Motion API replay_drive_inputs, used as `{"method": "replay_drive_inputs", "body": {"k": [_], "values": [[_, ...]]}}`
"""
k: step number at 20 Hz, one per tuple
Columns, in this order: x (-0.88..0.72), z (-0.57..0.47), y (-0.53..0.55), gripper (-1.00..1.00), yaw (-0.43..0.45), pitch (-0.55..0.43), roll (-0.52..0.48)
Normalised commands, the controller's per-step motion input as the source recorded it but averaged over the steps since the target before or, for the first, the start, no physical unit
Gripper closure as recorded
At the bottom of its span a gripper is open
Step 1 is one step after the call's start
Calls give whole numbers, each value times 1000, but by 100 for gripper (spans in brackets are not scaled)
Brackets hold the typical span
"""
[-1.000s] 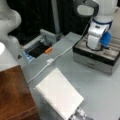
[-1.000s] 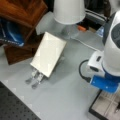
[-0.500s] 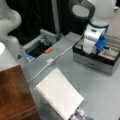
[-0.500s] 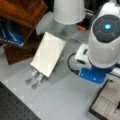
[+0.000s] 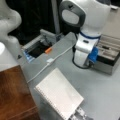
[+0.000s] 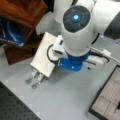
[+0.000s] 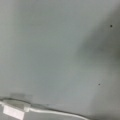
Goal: Open the box. Pick up the pen. Place the pen in the box. Pick up the book. Place the book on the shelf.
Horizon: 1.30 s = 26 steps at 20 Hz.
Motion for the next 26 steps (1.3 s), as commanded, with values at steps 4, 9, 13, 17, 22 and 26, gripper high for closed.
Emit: {"method": "replay_drive_inputs", "body": {"k": [4, 9, 13, 17, 22, 26], "values": [[-183, 81, -187, -100, 290, -50, -367], [-201, 125, -171, -100, 235, -71, -432], [-169, 28, -116, -100, 168, -122, -387], [-190, -55, -43, -100, 158, -137, -397], [-230, -123, 19, -100, 129, -159, -514], [-253, -150, 35, -100, 147, -162, -604]]}}
